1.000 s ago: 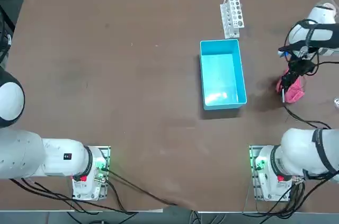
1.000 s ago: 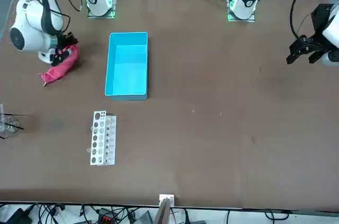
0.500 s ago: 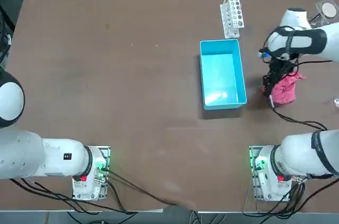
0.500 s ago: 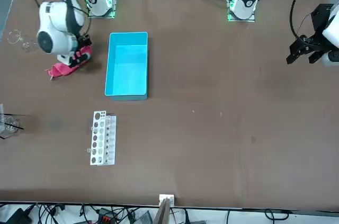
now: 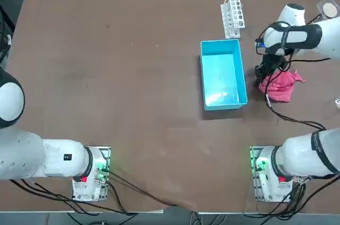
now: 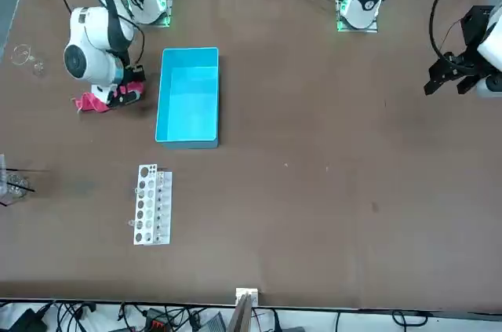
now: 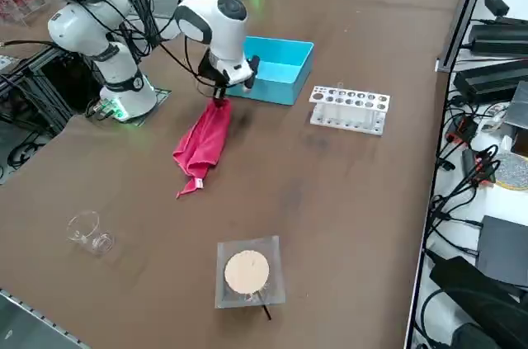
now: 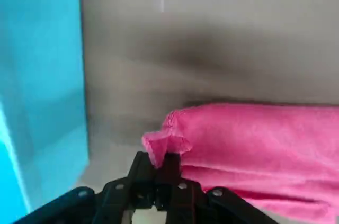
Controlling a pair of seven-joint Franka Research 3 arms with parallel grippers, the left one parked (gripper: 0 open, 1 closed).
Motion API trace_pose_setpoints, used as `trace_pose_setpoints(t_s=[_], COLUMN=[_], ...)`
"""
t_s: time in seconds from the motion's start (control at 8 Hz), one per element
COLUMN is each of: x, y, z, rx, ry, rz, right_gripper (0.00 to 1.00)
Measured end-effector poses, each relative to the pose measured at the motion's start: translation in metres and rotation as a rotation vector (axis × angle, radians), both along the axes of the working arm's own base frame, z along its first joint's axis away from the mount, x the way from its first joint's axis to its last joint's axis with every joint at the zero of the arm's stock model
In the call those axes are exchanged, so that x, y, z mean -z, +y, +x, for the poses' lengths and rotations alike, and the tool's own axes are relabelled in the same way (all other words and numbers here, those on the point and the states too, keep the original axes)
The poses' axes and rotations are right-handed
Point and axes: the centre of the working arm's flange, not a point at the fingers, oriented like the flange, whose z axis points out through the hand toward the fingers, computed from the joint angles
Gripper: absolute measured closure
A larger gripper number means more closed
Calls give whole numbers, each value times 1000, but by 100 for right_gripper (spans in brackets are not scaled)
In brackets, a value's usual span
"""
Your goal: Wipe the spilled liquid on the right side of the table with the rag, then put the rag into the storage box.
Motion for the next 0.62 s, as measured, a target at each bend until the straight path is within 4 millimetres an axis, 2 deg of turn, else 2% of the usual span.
trace_pose_setpoints(t_s=[0.12,0.38,0.62], x=[-6,-5,-12], y=[-1,-15,-46], z=[22,69,120], rx=[23,63,61], ry=[-45,-141,-221], rz=[11,11,-28], right_gripper=[98,98,98])
